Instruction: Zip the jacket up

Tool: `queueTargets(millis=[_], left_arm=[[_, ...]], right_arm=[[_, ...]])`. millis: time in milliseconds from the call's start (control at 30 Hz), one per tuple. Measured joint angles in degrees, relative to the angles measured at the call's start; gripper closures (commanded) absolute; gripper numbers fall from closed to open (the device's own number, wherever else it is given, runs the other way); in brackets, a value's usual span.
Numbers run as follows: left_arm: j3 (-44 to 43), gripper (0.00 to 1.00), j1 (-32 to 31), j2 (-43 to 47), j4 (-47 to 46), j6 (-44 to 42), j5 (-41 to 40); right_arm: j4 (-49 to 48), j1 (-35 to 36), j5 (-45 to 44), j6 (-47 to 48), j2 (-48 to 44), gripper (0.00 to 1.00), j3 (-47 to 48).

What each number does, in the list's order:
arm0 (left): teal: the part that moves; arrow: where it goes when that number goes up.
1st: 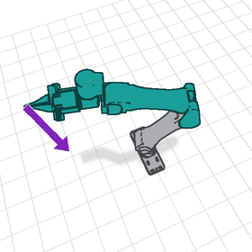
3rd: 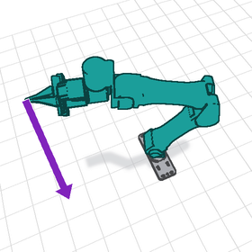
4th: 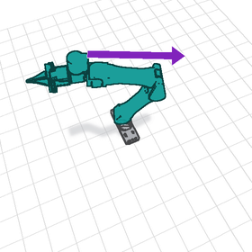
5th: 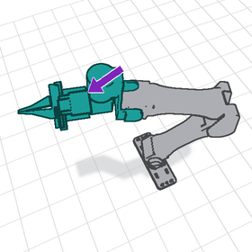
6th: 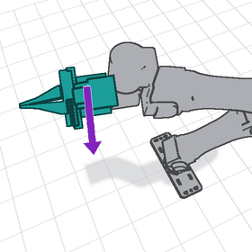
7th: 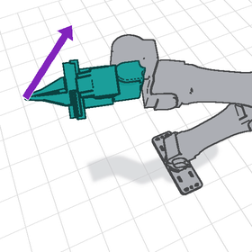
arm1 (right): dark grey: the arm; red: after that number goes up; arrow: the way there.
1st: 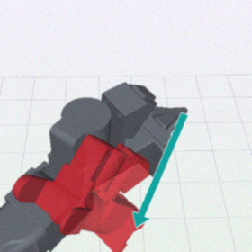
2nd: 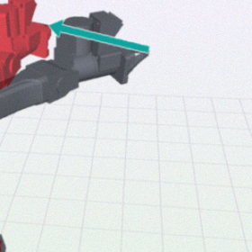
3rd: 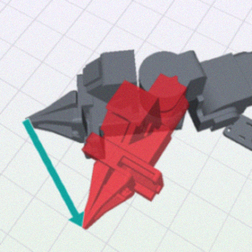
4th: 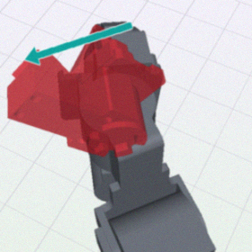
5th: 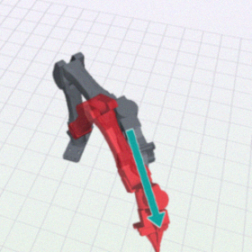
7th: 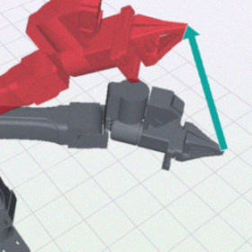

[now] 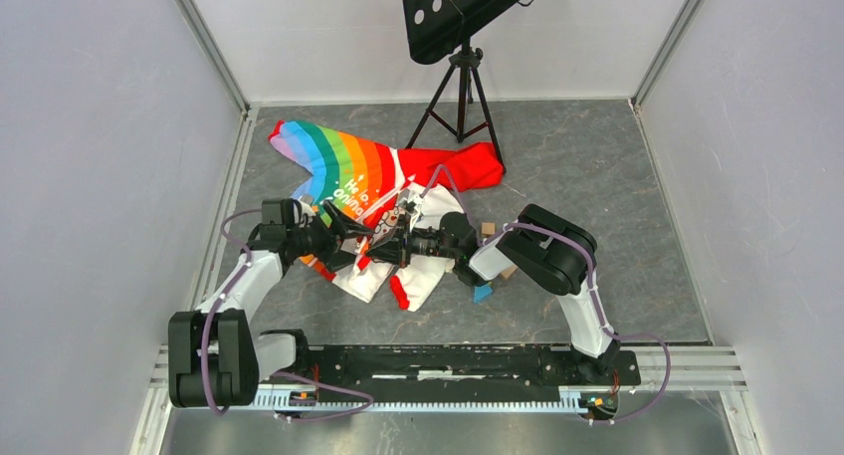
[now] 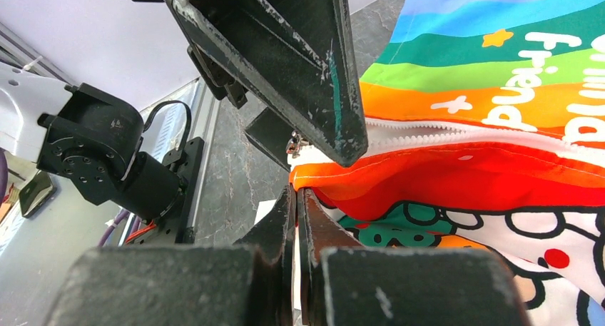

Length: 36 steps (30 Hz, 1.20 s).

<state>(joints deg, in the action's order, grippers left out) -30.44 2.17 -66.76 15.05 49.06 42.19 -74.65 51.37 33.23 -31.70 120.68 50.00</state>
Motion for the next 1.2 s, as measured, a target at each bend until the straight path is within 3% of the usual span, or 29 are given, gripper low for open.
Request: queueTargets(millis=[233, 333, 433, 567, 667, 800, 933, 1067, 1200], left_arm=[[1.0, 0.20, 0.1, 2.3, -5.1, 3.9, 1.9], [1.0, 0.33, 0.4, 6.2, -4.3, 3.8, 1.4], [0.1, 0.25, 0.2, 13.3, -3.1, 3.4, 0.0], [-7.9, 0.26, -1.1, 26.2, 0.6, 0.0, -3.1], [-15.4, 0.26, -1.4, 29.3, 2.8, -3.3, -3.3], [-17.2, 0.26, -1.5, 26.2, 7.8, -6.9, -5.3], [-17.2, 0.28, -1.4, 16.4, 15.5, -10.2, -8.1], [-17.0, 0.44, -0.9, 7.9, 22.1, -13.9, -11.9], [-19.8, 0.46, 0.7, 1.5, 28.3, -18.6, -17.4]], right_arm=[[-1.4, -0.2, 0.2, -0.6, 0.1, 1.00, 0.0], [-1.6, -0.2, 0.3, -0.6, 0.2, 1.00, 0.0], [-1.6, -0.3, 0.3, -1.0, 0.2, 0.99, 0.0], [-1.6, -0.3, 0.3, -1.0, 0.2, 1.00, 0.0], [-1.6, -0.3, 0.3, -1.3, 0.4, 1.00, 0.0], [-1.6, -0.3, 0.4, -1.5, 1.0, 1.00, 0.0], [-1.8, -0.3, 0.4, -1.5, 1.0, 1.00, 0.0], [-2.1, -0.3, 0.5, -1.5, 1.0, 1.00, 0.0], [-3.0, -0.3, 0.7, -1.6, 1.0, 1.00, -0.5]])
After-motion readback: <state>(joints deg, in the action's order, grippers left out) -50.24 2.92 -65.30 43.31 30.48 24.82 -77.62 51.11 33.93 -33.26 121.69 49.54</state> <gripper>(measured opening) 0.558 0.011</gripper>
